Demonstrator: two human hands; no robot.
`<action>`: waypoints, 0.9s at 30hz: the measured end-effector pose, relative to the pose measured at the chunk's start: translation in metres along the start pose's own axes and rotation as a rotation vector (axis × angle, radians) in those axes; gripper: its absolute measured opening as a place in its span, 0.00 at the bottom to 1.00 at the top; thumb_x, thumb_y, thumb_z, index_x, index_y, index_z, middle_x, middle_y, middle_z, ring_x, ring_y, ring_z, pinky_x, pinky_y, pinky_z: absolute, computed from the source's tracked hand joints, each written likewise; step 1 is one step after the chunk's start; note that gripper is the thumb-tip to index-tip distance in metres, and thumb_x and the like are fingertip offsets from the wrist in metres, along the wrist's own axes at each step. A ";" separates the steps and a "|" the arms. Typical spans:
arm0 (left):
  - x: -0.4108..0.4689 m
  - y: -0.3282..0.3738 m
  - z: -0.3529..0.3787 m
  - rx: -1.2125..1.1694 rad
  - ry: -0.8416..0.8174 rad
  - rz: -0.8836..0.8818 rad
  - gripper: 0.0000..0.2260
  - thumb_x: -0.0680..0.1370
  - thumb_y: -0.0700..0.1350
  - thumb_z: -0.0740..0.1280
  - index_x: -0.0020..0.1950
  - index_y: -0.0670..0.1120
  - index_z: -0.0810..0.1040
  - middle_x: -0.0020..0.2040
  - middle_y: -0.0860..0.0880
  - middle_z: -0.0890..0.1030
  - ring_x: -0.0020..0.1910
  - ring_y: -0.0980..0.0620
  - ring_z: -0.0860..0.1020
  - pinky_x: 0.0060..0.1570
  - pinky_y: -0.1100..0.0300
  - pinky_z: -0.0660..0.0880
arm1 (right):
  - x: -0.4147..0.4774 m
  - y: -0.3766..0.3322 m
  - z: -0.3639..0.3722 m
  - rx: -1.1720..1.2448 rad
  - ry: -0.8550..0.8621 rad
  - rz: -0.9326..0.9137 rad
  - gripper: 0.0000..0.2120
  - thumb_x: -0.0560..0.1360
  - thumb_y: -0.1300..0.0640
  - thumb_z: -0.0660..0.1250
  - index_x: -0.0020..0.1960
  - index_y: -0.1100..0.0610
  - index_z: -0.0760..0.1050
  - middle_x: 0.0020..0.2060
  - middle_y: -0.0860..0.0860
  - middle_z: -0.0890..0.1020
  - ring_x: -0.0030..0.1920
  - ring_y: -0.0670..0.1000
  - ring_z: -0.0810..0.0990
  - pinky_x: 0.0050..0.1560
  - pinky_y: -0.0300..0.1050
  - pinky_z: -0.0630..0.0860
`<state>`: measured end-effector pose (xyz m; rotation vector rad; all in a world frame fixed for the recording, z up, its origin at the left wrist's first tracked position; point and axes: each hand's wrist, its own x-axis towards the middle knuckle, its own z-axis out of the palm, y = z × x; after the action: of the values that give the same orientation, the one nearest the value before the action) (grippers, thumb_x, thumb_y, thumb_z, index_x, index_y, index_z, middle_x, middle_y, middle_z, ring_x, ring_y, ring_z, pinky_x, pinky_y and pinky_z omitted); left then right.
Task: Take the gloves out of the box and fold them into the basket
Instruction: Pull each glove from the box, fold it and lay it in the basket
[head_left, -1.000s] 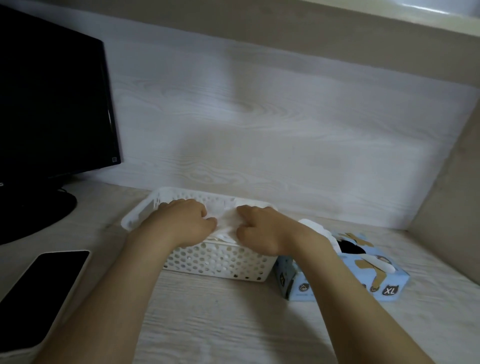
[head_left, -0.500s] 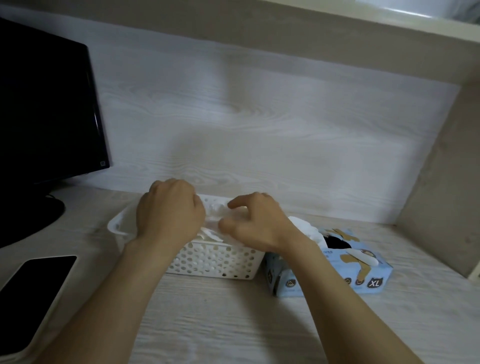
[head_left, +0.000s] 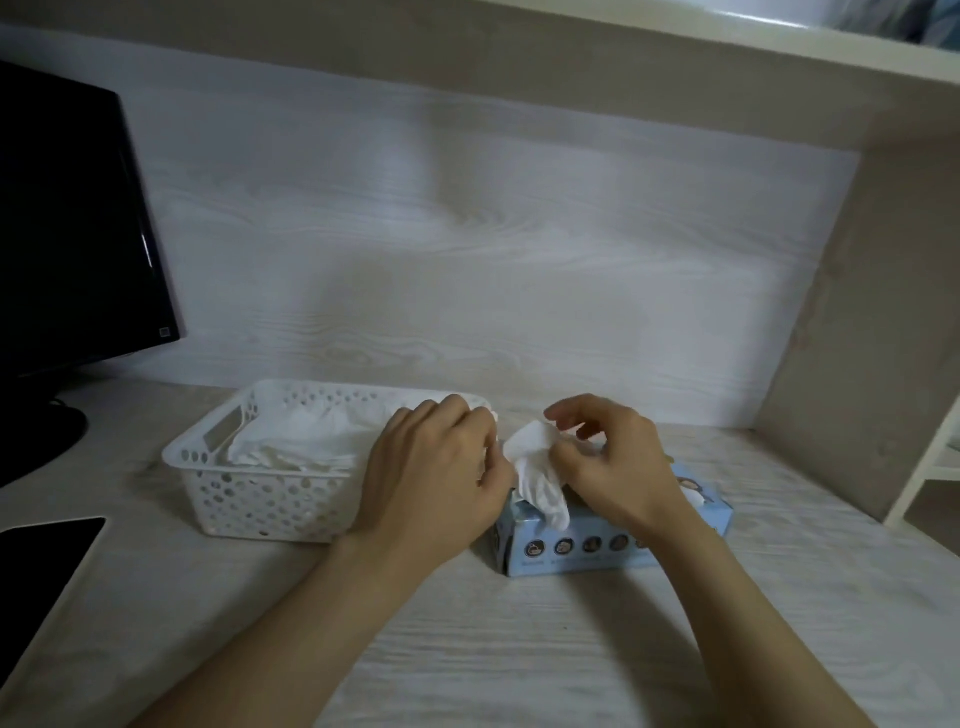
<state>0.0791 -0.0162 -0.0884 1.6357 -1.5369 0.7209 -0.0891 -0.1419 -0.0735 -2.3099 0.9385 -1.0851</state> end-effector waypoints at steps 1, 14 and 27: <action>0.000 0.000 0.001 0.004 0.005 -0.003 0.05 0.75 0.47 0.67 0.41 0.48 0.79 0.38 0.54 0.77 0.36 0.51 0.73 0.40 0.54 0.74 | -0.002 0.003 0.000 -0.011 -0.034 0.005 0.20 0.67 0.47 0.67 0.58 0.44 0.83 0.50 0.40 0.84 0.49 0.39 0.80 0.47 0.36 0.74; -0.001 0.003 0.012 0.048 -0.007 0.023 0.06 0.81 0.48 0.66 0.48 0.49 0.81 0.44 0.53 0.79 0.40 0.52 0.74 0.43 0.54 0.72 | 0.002 0.016 0.010 -0.051 0.224 -0.158 0.04 0.80 0.54 0.73 0.49 0.48 0.87 0.45 0.44 0.85 0.46 0.43 0.82 0.50 0.47 0.80; -0.004 0.004 0.005 -0.042 -0.100 -0.011 0.15 0.80 0.57 0.61 0.56 0.51 0.83 0.49 0.57 0.82 0.48 0.54 0.78 0.52 0.57 0.72 | -0.008 -0.009 0.007 0.037 0.718 -0.265 0.04 0.83 0.57 0.69 0.51 0.55 0.82 0.47 0.49 0.81 0.51 0.51 0.79 0.52 0.40 0.73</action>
<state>0.0740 -0.0184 -0.0936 1.6695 -1.6014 0.6049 -0.0837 -0.1297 -0.0762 -2.0627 0.8328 -2.1013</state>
